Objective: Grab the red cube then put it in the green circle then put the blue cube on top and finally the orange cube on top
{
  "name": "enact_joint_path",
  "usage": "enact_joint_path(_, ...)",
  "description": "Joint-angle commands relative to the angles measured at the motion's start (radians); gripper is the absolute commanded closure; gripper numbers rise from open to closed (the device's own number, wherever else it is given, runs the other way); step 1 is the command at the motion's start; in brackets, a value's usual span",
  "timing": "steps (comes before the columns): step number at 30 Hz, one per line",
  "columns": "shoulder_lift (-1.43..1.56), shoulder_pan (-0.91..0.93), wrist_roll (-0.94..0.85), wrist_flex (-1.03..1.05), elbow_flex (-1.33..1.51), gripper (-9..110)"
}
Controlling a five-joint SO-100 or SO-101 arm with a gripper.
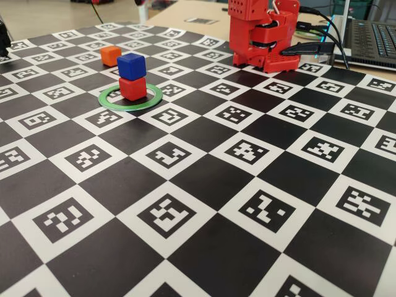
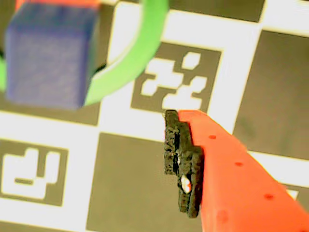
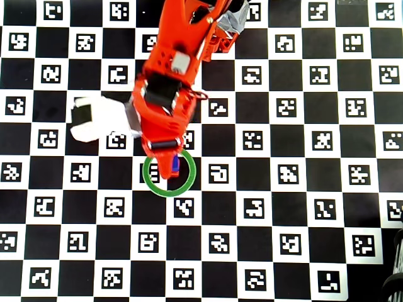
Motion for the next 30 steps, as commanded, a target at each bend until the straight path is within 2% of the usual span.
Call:
enact_joint_path(1,0.040,0.095,-0.081,0.026,-0.118,57)
enact_joint_path(8,-0.100,0.275,-0.242,0.006,-0.210,56)
enact_joint_path(14,-0.241,0.356,-0.333,-0.097,-0.207,56)
enact_joint_path(21,-0.377,0.414,-0.359,-0.216,-0.184,56)
enact_joint_path(30,-0.460,0.436,-0.327,-0.265,-0.155,56)
